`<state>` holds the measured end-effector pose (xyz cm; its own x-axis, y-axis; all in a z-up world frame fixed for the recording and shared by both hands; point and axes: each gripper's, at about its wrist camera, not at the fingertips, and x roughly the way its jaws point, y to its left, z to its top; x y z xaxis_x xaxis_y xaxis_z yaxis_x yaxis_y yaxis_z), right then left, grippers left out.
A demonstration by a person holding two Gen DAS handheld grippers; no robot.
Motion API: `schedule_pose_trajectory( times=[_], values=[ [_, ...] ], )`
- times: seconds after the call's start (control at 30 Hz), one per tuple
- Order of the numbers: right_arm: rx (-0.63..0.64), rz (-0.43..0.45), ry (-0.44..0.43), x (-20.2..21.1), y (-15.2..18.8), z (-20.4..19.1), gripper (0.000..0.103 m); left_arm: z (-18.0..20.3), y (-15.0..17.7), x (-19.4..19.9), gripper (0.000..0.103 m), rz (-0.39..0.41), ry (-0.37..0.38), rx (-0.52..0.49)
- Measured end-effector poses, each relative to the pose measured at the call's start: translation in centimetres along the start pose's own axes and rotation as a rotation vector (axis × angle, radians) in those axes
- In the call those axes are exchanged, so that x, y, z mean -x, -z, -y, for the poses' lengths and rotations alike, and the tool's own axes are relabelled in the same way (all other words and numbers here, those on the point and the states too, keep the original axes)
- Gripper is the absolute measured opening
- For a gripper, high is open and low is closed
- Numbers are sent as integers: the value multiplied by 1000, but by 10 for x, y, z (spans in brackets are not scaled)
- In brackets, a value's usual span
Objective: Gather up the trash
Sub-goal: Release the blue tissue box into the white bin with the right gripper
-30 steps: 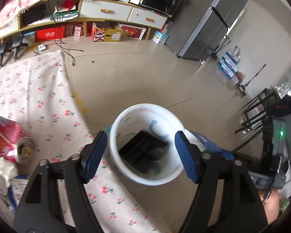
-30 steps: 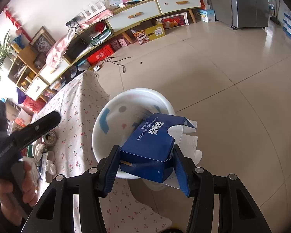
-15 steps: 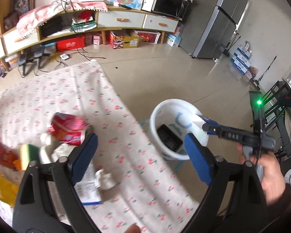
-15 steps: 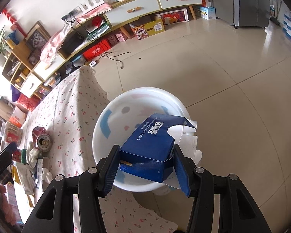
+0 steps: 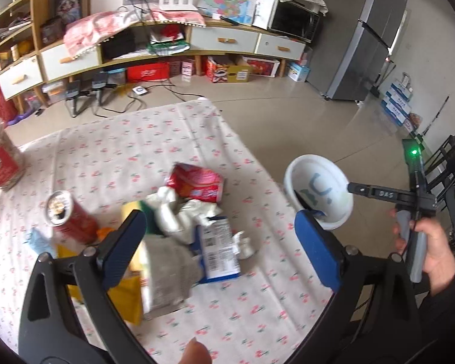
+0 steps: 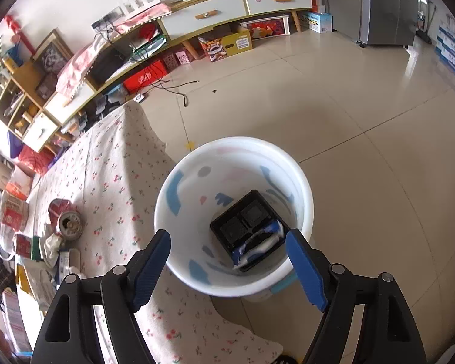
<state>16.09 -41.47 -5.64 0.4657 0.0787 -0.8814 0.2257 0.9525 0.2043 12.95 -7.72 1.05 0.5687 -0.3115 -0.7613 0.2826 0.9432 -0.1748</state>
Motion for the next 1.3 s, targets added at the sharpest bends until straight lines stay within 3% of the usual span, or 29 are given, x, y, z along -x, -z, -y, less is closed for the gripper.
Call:
schedule_pose_trajectory(
  times=[0.47,0.73,0.97,1.17,1.3],
  values=[
    [83,5,6,38,30,-55,83,-90,33,29,99,-32,-126,74],
    [123,5,-8,39,41,-96,84,-136,52,31,99,-67,-179,151],
    [157,-28,5,21,45,-119,84,-152,67,15,99,-116,-130,189],
    [183,-55,13,11,49,-133,84,-141,71,-2,82,-148,-102,122],
    [204,-66,16,6,52,-142,84,-136,69,-7,64,-148,-86,84]
  ],
)
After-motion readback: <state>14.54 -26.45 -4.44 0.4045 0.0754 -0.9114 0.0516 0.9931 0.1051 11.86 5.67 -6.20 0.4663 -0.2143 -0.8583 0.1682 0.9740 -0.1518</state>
